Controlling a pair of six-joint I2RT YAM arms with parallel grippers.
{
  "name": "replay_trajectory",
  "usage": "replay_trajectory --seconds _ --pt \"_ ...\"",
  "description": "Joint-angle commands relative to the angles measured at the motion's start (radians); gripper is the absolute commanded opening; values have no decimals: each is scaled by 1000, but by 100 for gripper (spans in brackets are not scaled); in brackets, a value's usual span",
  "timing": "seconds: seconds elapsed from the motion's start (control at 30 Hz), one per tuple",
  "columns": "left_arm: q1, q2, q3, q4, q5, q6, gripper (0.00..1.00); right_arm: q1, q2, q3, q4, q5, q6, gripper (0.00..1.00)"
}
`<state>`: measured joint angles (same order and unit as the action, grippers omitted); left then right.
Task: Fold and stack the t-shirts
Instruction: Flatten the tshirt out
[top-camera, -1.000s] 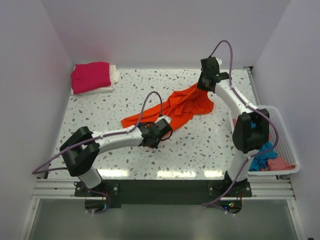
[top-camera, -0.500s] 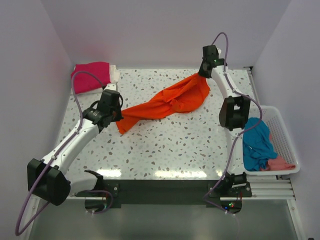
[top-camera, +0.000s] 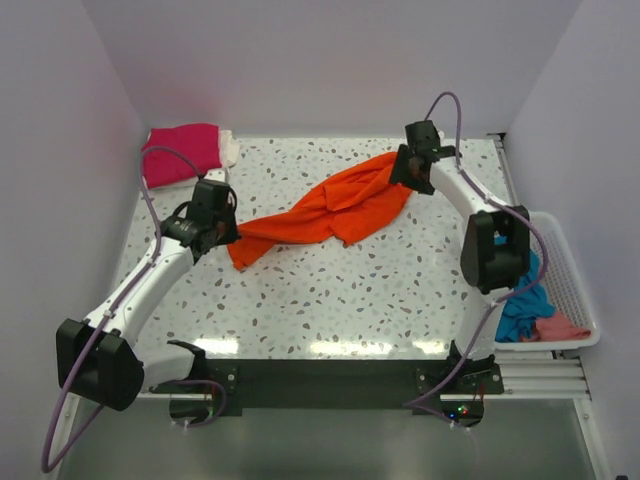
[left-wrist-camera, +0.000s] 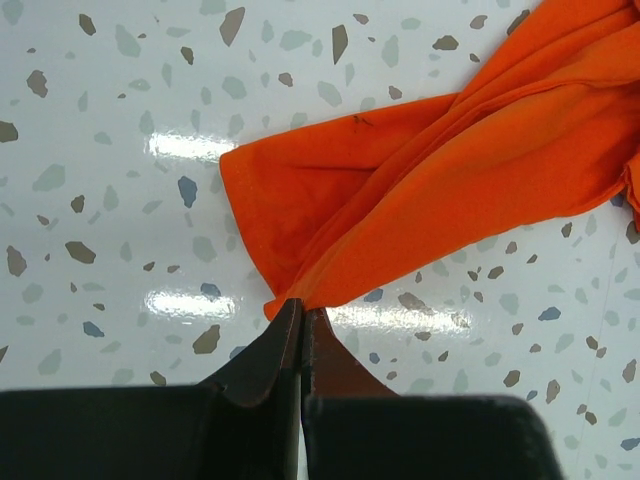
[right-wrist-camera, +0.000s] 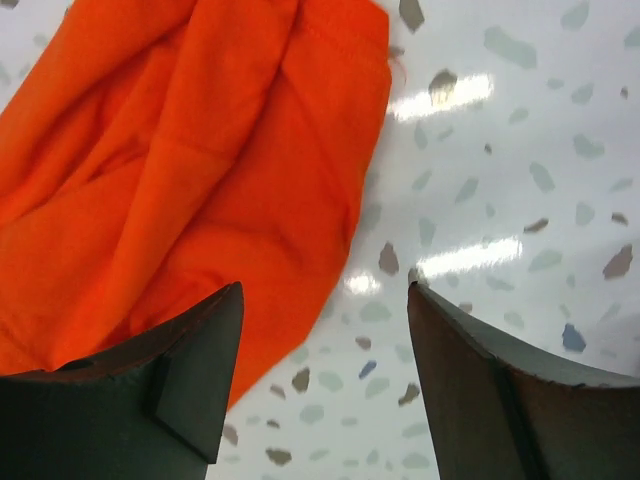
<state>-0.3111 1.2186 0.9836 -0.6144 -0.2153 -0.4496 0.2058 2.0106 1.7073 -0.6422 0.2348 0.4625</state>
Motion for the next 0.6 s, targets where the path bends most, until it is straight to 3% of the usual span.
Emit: replay_trajectory --seconds 0.0,0.17,0.3,0.57 --pt "23 -11 39 38 33 29 0 32 -197 -203 156 -44 70 69" --pt "30 -5 44 51 50 32 0 99 -274 -415 275 -98 134 68" --pt "35 -1 44 64 56 34 0 176 -208 -423 324 -117 185 68" --pt "49 -8 30 70 45 46 0 199 -46 -374 357 -103 222 66"
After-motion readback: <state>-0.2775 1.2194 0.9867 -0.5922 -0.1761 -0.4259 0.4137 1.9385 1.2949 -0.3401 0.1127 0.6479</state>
